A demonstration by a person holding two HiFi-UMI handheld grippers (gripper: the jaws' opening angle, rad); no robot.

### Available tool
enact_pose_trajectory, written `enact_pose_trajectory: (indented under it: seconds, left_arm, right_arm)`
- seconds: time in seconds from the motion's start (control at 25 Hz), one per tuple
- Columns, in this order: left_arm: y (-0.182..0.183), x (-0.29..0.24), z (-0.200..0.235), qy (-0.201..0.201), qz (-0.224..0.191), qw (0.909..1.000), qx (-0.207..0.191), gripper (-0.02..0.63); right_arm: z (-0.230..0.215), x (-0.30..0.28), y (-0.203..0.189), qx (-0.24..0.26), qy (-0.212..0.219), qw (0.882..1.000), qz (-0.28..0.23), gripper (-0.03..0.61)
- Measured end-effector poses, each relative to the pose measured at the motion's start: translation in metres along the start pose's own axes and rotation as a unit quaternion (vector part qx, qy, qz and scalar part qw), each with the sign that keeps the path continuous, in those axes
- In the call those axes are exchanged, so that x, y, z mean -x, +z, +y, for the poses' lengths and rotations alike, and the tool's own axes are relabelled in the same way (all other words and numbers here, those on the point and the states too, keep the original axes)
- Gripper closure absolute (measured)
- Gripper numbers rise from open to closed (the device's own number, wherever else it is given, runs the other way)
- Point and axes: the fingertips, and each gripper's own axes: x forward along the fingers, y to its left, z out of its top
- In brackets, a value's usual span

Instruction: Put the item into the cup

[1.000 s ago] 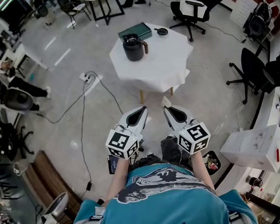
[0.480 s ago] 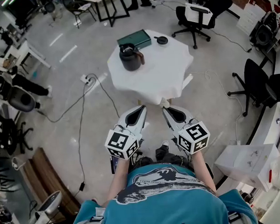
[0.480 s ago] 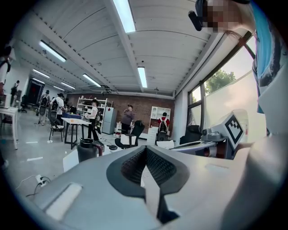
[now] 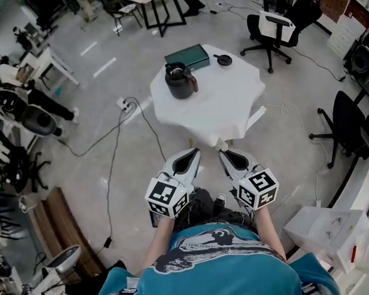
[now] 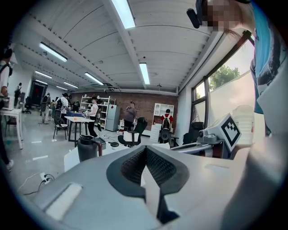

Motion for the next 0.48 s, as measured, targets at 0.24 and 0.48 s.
enact_pose_trajectory:
  seconds: [0.24, 0.48]
  left_arm:
    - [-0.006, -0.003, 0.004, 0.02, 0.012, 0.9997, 0.007, 0.601]
    - [-0.002, -0.016, 0.016, 0.029, 0.013, 0.9995, 0.008, 0.601]
  right_arm:
    - [-0.007, -0.009, -0.002, -0.007, 0.018, 1.0, 0.009, 0.551]
    - [-0.015, -0.025, 0.001, -0.006, 0.032, 0.999, 0.016, 0.551]
